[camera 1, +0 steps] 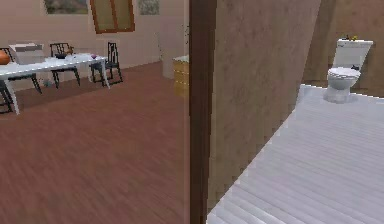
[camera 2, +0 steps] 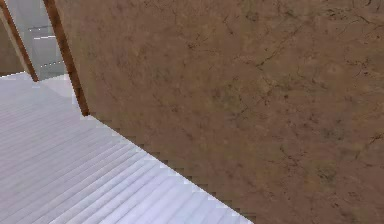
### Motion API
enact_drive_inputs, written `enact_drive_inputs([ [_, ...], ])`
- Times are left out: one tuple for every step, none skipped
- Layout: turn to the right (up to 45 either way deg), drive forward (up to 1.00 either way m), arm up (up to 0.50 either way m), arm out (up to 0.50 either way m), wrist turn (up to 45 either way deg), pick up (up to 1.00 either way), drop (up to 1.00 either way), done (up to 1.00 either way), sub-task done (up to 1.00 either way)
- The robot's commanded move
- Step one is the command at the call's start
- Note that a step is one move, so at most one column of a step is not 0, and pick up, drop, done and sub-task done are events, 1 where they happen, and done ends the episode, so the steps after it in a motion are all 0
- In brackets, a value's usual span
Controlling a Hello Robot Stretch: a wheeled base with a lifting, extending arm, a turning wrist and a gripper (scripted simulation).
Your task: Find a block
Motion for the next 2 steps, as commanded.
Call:
enact_drive_inputs([
  [-15.0,0.00,0.00,0.00,0.0,0.00,0.00,0.00,0.00],
  [-3.0,0.00,0.00,0.00,0.0,0.00,0.00,0.00,0.00],
])
